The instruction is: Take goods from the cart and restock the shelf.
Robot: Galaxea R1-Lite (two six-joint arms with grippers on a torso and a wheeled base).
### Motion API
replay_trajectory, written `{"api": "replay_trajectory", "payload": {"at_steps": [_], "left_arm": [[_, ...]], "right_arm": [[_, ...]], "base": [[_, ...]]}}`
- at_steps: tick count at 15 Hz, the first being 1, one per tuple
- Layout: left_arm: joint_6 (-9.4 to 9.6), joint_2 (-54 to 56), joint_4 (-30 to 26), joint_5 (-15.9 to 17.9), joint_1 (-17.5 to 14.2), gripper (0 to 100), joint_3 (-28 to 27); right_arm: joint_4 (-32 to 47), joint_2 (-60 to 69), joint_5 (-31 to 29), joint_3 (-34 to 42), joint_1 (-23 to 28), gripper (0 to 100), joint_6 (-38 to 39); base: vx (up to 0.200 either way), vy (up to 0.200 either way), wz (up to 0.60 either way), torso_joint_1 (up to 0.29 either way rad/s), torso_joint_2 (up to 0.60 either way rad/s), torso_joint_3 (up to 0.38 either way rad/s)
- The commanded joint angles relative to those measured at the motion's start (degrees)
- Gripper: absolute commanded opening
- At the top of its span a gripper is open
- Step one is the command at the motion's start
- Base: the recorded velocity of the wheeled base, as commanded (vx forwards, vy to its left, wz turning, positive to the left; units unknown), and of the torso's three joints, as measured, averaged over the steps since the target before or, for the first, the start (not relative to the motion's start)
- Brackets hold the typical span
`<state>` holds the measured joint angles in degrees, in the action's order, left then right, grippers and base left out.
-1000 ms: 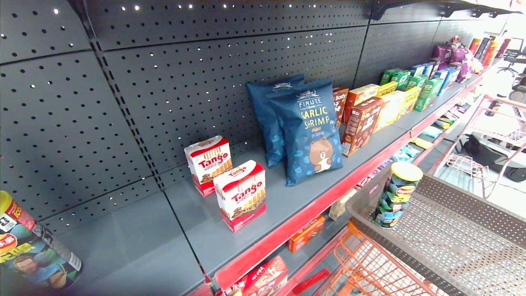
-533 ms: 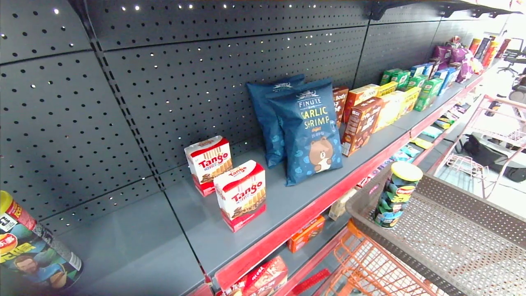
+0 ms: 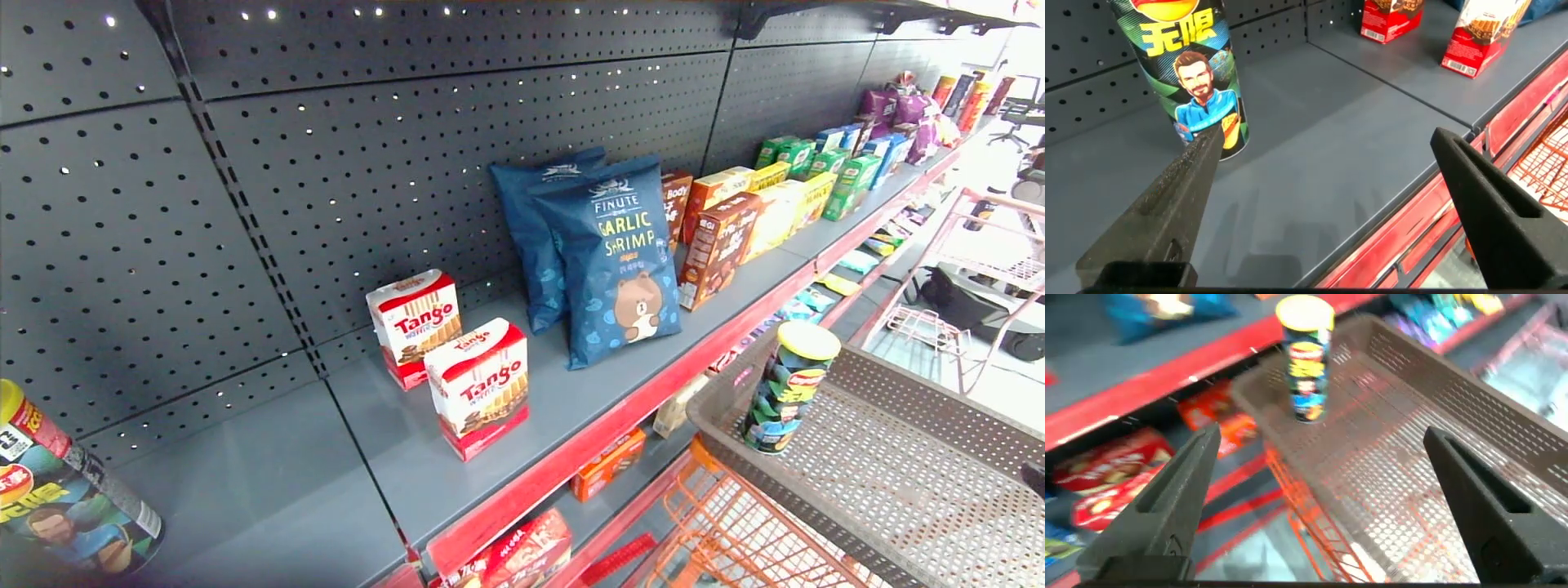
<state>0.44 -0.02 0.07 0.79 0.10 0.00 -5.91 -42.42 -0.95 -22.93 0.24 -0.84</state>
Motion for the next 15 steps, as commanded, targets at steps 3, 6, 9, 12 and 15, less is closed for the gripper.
{"api": "replay_trajectory", "payload": {"at_steps": [3, 6, 9, 12, 15], "left_arm": [[0.00, 0.02, 0.01, 0.00, -0.01, 100, 0.00], [0.00, 0.02, 0.01, 0.00, -0.01, 100, 0.00], [0.00, 0.02, 0.01, 0.00, -0.01, 100, 0.00], [0.00, 0.02, 0.01, 0.00, -0.01, 100, 0.00], [0.00, 0.02, 0.01, 0.00, -0.01, 100, 0.00]], "right_arm": [[-2.88, -24.73, -3.27, -5.55, 0.02, 100, -1.97], [-7.71, -35.80, -6.08, -9.33, -0.42, 100, -2.15], [-15.27, -46.35, -5.99, -11.26, -2.53, 100, -2.41], [-24.06, -53.47, -5.03, -11.17, -3.14, 100, -2.59], [-29.68, -58.04, -3.80, -11.43, -2.53, 100, -4.17]], "base": [[0.000, 0.000, 0.00, 0.000, 0.00, 0.000], [0.000, 0.000, 0.00, 0.000, 0.00, 0.000], [0.000, 0.000, 0.00, 0.000, 0.00, 0.000], [0.000, 0.000, 0.00, 0.000, 0.00, 0.000], [0.000, 0.000, 0.00, 0.000, 0.00, 0.000]]}}
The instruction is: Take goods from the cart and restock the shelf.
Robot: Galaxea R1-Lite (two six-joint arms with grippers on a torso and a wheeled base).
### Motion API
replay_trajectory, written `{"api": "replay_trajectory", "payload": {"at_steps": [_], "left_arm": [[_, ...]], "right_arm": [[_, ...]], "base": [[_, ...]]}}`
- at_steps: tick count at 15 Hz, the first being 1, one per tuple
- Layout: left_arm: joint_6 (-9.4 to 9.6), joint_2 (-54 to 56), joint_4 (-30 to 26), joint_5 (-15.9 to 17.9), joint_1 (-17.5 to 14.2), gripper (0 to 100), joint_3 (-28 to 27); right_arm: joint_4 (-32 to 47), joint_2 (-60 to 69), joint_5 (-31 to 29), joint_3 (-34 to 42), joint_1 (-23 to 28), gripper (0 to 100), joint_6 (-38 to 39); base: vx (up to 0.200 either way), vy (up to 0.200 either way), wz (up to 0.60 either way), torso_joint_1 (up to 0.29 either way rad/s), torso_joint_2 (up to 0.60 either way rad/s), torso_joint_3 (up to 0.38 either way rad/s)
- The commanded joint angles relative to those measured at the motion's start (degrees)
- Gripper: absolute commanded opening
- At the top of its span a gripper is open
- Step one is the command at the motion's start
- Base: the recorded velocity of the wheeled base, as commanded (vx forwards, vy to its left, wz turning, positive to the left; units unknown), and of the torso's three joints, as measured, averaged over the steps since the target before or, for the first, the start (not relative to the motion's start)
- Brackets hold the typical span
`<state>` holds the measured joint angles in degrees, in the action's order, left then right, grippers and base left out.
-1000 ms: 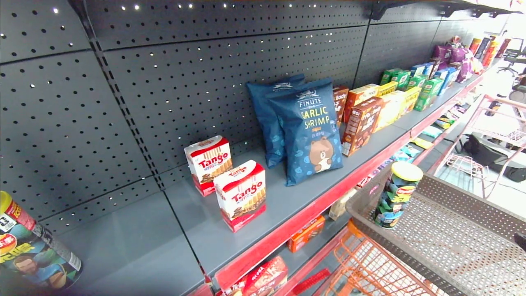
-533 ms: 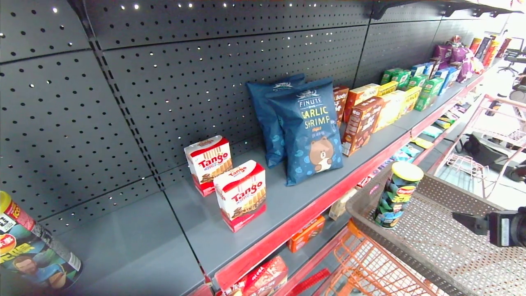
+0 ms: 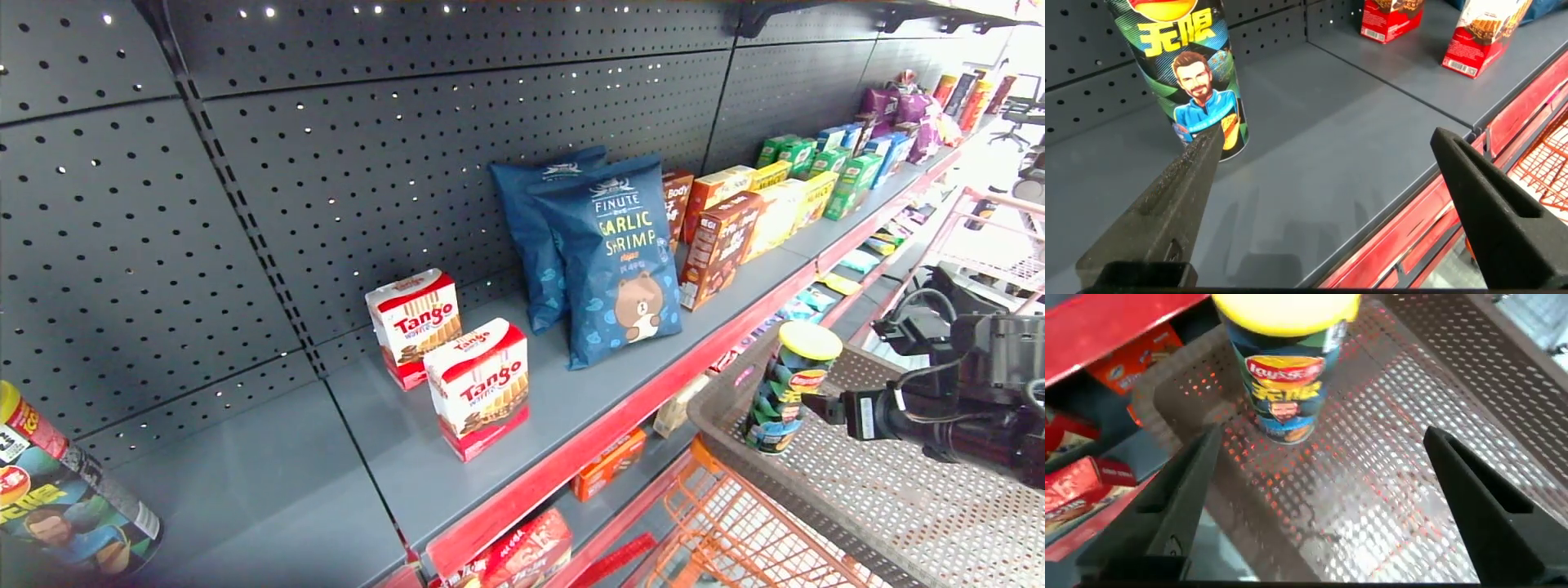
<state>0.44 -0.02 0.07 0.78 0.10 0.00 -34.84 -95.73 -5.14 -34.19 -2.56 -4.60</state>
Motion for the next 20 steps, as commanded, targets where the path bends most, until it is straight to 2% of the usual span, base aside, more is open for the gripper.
{"api": "replay_trajectory", "payload": {"at_steps": [1, 8, 12, 20], "left_arm": [[0.00, 0.02, 0.01, 0.01, -0.01, 100, 0.00], [0.00, 0.02, 0.01, 0.01, -0.01, 100, 0.00], [0.00, 0.02, 0.01, 0.01, -0.01, 100, 0.00], [0.00, 0.02, 0.01, 0.01, -0.01, 100, 0.00]], "right_arm": [[-2.16, -6.13, 1.63, -0.17, 0.71, 100, -1.73], [-12.27, -11.58, 4.79, 0.88, 1.42, 100, -2.79], [-21.67, -16.86, 6.64, 1.24, 1.94, 100, -2.87], [-28.09, -23.80, 8.66, -0.08, 3.88, 100, -2.96]], "base": [[0.000, 0.000, 0.00, 0.000, 0.00, 0.000], [0.000, 0.000, 0.00, 0.000, 0.00, 0.000], [0.000, 0.000, 0.00, 0.000, 0.00, 0.000], [0.000, 0.000, 0.00, 0.000, 0.00, 0.000]]}}
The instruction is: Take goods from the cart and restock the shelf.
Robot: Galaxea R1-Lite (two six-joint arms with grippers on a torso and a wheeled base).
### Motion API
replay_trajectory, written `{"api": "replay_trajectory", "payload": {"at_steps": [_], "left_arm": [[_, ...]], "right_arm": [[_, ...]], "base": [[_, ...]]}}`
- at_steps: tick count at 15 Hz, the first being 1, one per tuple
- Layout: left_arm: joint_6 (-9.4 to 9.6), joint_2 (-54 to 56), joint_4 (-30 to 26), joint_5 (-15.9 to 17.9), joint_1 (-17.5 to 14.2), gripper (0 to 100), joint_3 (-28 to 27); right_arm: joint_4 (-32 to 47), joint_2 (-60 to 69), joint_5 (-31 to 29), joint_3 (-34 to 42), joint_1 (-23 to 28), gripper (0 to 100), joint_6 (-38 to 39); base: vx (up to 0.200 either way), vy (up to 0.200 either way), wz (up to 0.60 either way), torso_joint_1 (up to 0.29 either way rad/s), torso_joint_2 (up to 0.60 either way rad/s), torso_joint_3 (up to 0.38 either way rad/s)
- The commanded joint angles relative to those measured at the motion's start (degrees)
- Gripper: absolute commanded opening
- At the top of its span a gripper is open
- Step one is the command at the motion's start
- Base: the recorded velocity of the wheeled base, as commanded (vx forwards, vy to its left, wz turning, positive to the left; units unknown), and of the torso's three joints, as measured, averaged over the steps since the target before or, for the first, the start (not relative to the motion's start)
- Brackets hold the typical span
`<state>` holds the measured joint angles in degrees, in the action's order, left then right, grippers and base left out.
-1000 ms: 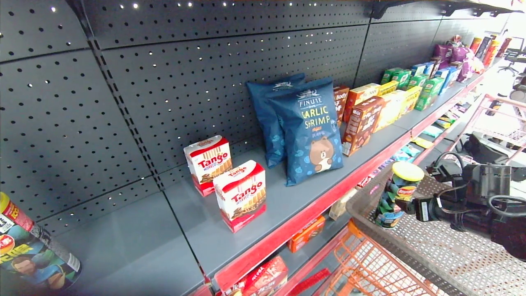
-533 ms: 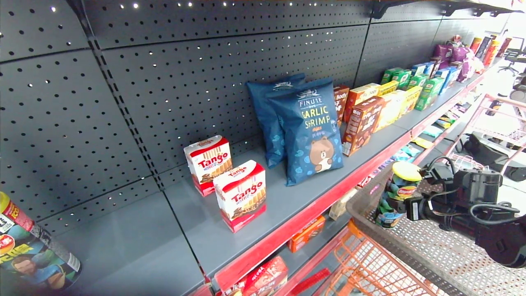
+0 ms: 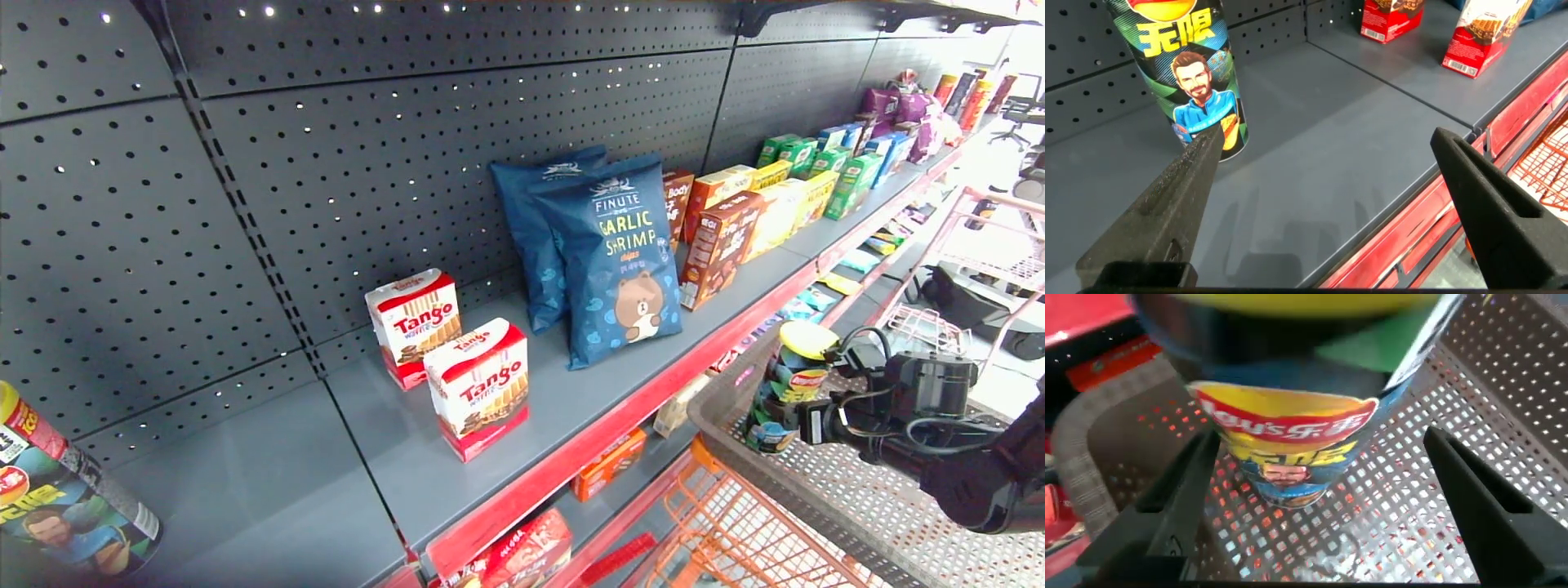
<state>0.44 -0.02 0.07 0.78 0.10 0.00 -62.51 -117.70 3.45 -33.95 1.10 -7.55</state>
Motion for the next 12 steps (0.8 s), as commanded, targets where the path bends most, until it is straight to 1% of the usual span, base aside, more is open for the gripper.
{"api": "replay_trajectory", "payload": {"at_steps": [1, 5, 6, 9, 11, 12], "left_arm": [[0.00, 0.02, 0.01, 0.01, -0.01, 100, 0.00], [0.00, 0.02, 0.01, 0.01, -0.01, 100, 0.00], [0.00, 0.02, 0.01, 0.01, -0.01, 100, 0.00], [0.00, 0.02, 0.01, 0.01, -0.01, 100, 0.00], [0.00, 0.02, 0.01, 0.01, -0.01, 100, 0.00], [0.00, 0.02, 0.01, 0.01, -0.01, 100, 0.00]], "right_arm": [[-0.94, -2.45, 1.03, -0.94, 0.48, 100, -0.01], [-1.56, -3.85, 5.87, -3.31, 1.28, 100, -0.01], [-1.82, -3.94, 7.01, -3.58, 1.28, 0, -0.01], [-1.65, -3.15, 7.10, -2.61, 1.45, 0, -0.01], [0.02, 2.30, 7.36, -3.05, 2.07, 0, 0.25], [3.80, 7.66, 7.27, -3.05, 1.98, 0, 0.08]], "base": [[0.000, 0.000, 0.00, 0.000, 0.00, 0.000], [0.000, 0.000, 0.00, 0.000, 0.00, 0.000], [0.000, 0.000, 0.00, 0.000, 0.00, 0.000], [0.000, 0.000, 0.00, 0.000, 0.00, 0.000], [0.000, 0.000, 0.00, 0.000, 0.00, 0.000], [0.000, 0.000, 0.00, 0.000, 0.00, 0.000]]}}
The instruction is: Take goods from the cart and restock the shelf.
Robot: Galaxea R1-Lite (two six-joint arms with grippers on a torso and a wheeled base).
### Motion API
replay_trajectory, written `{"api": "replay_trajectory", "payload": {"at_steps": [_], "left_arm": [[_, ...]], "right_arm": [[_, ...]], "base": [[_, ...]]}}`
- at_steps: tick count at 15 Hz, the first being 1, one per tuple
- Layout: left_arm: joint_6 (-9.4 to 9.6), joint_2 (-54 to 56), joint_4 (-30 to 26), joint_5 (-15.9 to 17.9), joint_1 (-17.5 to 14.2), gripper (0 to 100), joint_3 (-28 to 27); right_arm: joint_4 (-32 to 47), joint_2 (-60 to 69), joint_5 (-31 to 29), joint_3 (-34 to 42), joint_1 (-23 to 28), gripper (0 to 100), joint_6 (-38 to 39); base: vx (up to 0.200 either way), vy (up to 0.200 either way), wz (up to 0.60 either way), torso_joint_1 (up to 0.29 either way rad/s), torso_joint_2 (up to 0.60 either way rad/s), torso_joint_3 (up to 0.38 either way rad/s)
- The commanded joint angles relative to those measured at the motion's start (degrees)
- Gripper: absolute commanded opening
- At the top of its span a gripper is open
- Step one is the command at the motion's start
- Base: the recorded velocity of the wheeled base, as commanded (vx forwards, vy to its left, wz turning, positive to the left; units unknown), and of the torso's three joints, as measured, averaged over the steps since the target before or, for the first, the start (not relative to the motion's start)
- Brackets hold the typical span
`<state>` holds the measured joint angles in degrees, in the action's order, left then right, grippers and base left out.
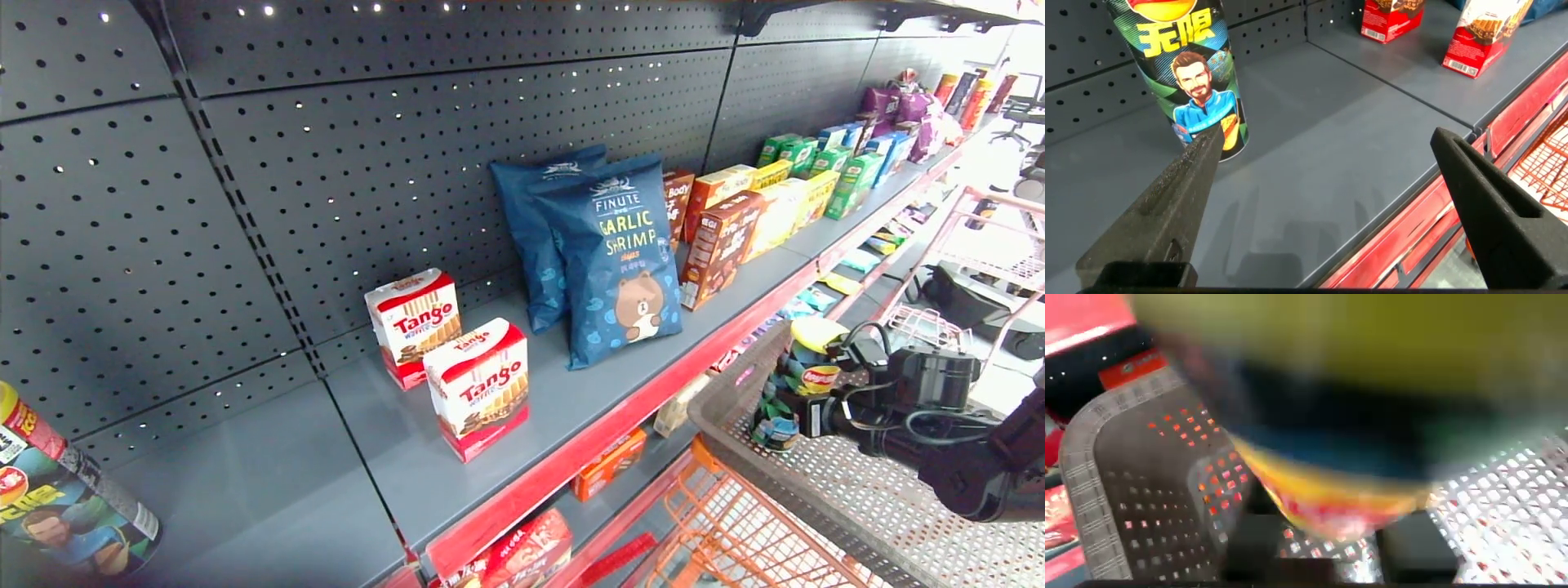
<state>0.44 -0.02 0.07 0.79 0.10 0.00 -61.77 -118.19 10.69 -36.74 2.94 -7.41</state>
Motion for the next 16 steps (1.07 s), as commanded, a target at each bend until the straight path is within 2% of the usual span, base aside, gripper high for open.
{"api": "replay_trajectory", "payload": {"at_steps": [1, 3, 4, 6, 9, 10, 11, 13, 14, 16], "left_arm": [[0.00, 0.02, 0.01, 0.00, -0.01, 100, 0.00], [0.00, 0.02, 0.01, 0.00, -0.01, 100, 0.00], [0.00, 0.02, 0.01, 0.00, -0.01, 100, 0.00], [0.00, 0.02, 0.01, 0.00, -0.01, 100, 0.00], [0.00, 0.02, 0.01, 0.00, -0.01, 100, -0.09], [0.00, 0.02, 0.01, 0.00, -0.01, 100, 0.00], [0.00, 0.02, 0.01, 0.00, -0.01, 100, 0.00], [0.00, 0.02, 0.01, 0.00, -0.01, 100, 0.00], [0.00, 0.02, 0.01, 0.00, -0.01, 100, 0.00], [0.00, 0.02, 0.01, 0.00, -0.01, 100, 0.00]], "right_arm": [[5.96, 11.84, -0.06, -0.26, -0.04, 0, 0.03], [18.79, 27.57, -0.14, 1.41, -1.09, 0, 1.79], [27.93, 37.33, -0.41, 2.11, -3.11, 0, 3.54], [38.22, 51.83, -1.73, 4.66, -3.29, 0, 5.04], [41.99, 64.93, -10.87, 11.96, -1.18, 0, 4.07], [42.52, 67.47, -10.95, 13.54, -1.27, 0, 3.37], [45.07, 75.39, -11.57, 18.46, -1.44, 0, 1.00], [48.06, 82.59, -11.92, 21.63, -1.00, 0, -3.05], [50.08, 84.88, -12.01, 22.06, -1.62, 0, -3.13], [53.95, 88.30, -12.80, 21.71, -3.03, 0, -3.31]], "base": [[0.000, 0.000, 0.00, 0.000, 0.00, 0.000], [0.000, 0.000, 0.00, 0.000, 0.00, 0.000], [0.000, 0.000, 0.00, 0.000, 0.00, 0.000], [0.000, 0.000, 0.00, 0.000, 0.00, 0.000], [0.000, 0.000, 0.00, 0.000, 0.00, 0.000], [0.000, 0.000, 0.00, 0.000, 0.00, 0.000], [0.000, 0.000, 0.00, 0.000, 0.00, 0.000], [0.000, 0.000, 0.00, 0.000, 0.00, 0.000], [0.000, 0.000, 0.00, 0.000, 0.00, 0.000], [0.000, 0.000, 0.60, 0.000, 0.00, 0.000]]}}
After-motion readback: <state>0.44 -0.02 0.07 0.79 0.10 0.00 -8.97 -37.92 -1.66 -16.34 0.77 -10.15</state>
